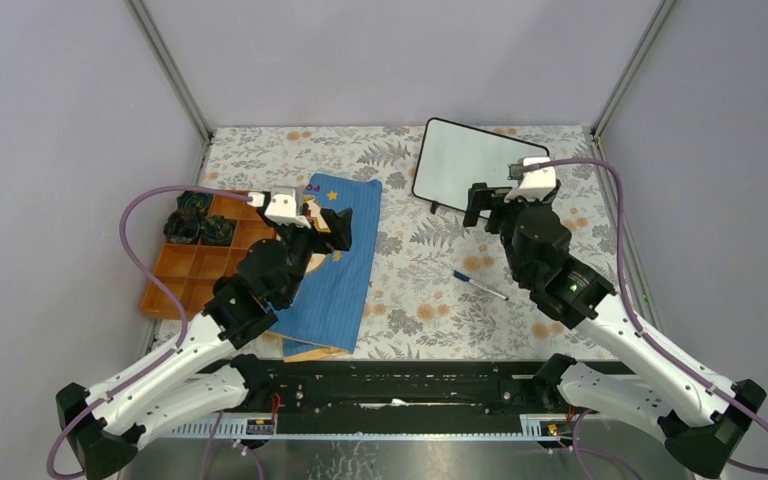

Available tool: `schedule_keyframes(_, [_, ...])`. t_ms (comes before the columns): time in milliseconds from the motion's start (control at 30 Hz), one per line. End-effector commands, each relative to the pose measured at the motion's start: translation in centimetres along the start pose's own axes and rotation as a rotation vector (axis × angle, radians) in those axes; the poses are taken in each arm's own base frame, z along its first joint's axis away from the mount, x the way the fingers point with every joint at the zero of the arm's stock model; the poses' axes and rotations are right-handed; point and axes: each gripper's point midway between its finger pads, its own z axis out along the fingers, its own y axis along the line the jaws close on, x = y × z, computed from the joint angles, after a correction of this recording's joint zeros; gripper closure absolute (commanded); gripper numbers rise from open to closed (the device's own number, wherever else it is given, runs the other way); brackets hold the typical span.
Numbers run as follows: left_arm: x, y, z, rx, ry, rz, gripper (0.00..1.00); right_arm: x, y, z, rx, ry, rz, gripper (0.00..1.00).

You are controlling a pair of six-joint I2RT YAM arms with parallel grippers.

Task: Write a sentence on the whiteboard
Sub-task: Move the whiteboard to the center of the board.

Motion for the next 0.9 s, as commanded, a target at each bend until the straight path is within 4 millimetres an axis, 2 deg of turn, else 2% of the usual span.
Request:
schedule_keyframes(0, [0.0, -2.2, -0.7, 0.156, -0.009, 0.056, 0.01, 2.2, 1.3, -0.4, -0.073, 0.152, -0.074, 0.01])
schedule_keyframes(100, [0.0, -2.8, -0.9, 0.189, -0.003, 0.058, 0.01, 5.7, 1.8, -0.3, -0.107, 0.266, -0.063, 0.02])
schedule_keyframes(233, [0.0, -2.9, -1.0, 0.198, 0.004, 0.057, 0.01, 10.4, 1.4, 0.4, -0.139, 0.414, 0.07, 0.05])
schedule_keyframes(467, [-0.3, -3.2, -1.3, 0.218, -0.002, 0.047, 0.01, 16.5, 0.5, 1.4, -0.089, 0.563, 0.151, 0.13])
schedule_keyframes(600, [-0.5, -3.3, -1.5, 0.223, -0.005, 0.043, 0.01, 20.0, -0.1, 1.0, -0.059, 0.629, 0.152, 0.15])
schedule_keyframes(867, [-0.6, -3.5, -1.7, 0.232, -0.011, 0.04, 0.01, 23.7, -0.8, 0.0, -0.044, 0.719, 0.122, 0.17])
